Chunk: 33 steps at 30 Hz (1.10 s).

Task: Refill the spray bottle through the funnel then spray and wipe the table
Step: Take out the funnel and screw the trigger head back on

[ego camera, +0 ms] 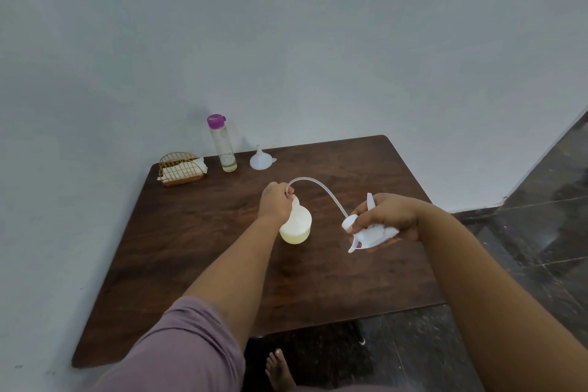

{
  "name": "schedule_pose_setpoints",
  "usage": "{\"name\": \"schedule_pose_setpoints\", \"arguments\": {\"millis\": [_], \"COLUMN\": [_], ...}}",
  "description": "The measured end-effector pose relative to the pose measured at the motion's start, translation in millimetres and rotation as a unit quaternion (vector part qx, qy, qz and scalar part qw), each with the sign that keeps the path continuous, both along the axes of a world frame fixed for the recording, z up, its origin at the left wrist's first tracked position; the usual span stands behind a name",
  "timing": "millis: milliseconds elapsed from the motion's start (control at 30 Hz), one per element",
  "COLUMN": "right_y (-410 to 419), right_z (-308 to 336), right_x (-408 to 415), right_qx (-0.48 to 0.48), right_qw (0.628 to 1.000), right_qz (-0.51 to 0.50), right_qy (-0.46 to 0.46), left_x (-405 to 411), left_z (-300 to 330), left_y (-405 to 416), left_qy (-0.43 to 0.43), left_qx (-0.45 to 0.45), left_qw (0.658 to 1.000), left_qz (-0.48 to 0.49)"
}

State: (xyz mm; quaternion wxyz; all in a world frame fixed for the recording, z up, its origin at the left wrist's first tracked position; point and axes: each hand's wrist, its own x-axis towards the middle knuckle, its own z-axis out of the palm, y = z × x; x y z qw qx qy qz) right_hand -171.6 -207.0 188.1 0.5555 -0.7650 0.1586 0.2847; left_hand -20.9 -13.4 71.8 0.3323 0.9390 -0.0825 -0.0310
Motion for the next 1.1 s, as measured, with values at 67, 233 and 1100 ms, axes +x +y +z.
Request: {"name": "schedule_pose_setpoints", "arguments": {"millis": [67, 233, 1100], "right_y": [-0.2, -2.2, 81.9], "right_z": [-1.0, -7.6, -1.5], "right_x": [0.2, 3.8, 108.4], "right_qx": [-0.003, -0.093, -0.445], "right_qw": [1.000, 0.995, 0.785], "right_qz": [-0.004, -0.003, 0.047], "right_qy": [0.004, -0.040, -0.428], "left_x": [0.7, 7.0, -2.6], "left_z": [-1.3, -2.4, -36.8], "left_y": [0.6, 2.1, 41.1], "left_qy": [0.001, 0.030, 0.079], "left_qx": [0.024, 0.030, -0.010], "left_qw": [1.000, 0.999, 0.993], "left_qz": [0.000, 0.009, -0.088]}}
